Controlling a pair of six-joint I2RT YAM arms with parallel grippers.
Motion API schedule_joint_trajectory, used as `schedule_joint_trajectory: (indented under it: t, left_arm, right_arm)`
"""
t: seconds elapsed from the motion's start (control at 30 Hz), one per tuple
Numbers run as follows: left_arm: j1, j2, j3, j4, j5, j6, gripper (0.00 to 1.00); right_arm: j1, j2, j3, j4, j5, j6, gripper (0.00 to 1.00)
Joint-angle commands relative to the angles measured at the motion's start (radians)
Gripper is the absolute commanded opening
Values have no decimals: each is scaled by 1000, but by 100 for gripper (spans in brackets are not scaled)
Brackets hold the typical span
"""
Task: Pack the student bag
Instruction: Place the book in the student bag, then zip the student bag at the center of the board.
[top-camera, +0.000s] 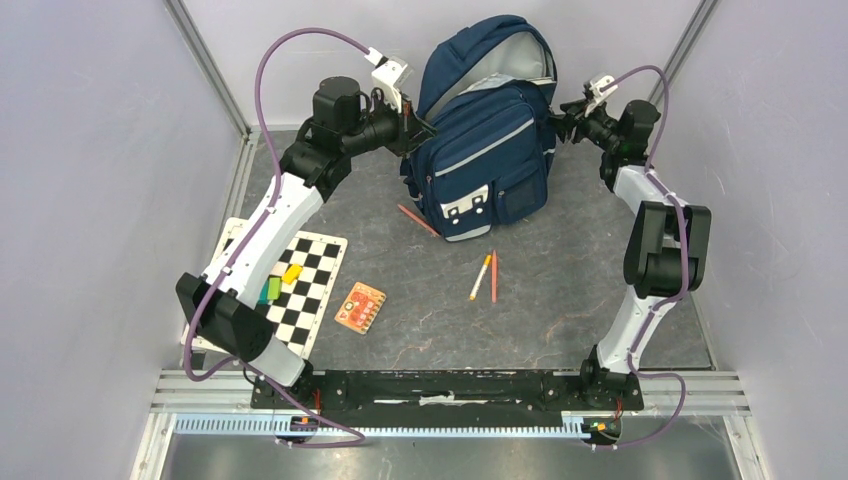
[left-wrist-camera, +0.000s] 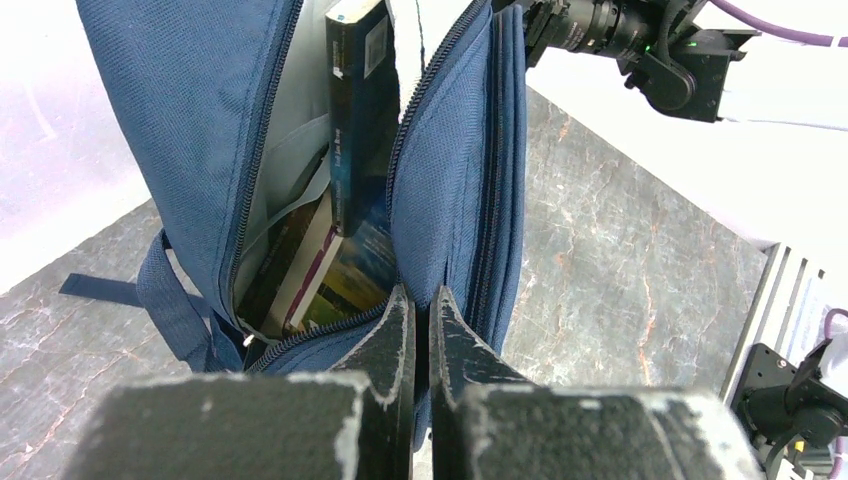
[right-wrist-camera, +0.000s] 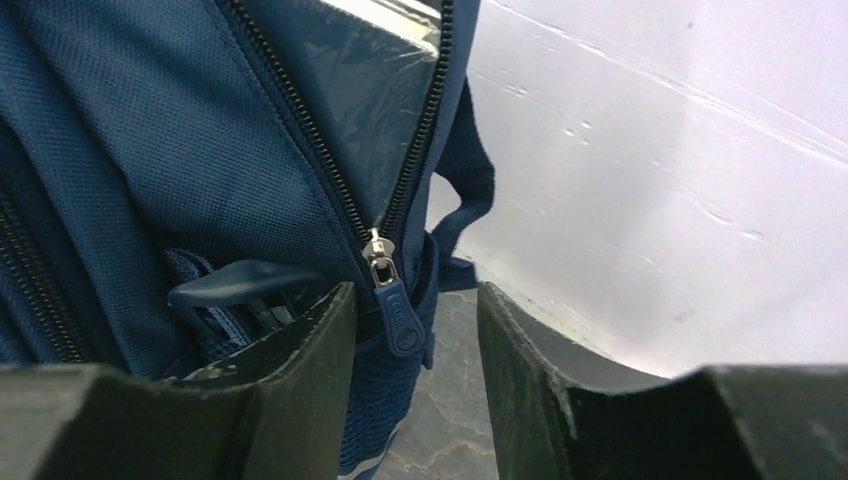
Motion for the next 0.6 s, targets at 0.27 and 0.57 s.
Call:
schedule_joint_trajectory:
  t: [0.27, 0.57]
  left_arm:
    - [7, 3, 65, -74, 28, 59, 2]
    - [6, 34, 130, -43, 51, 54, 2]
  right_arm:
    - [-22, 18, 79, -43, -52, 11, 0]
    - [14, -209, -86, 91, 247, -199, 0]
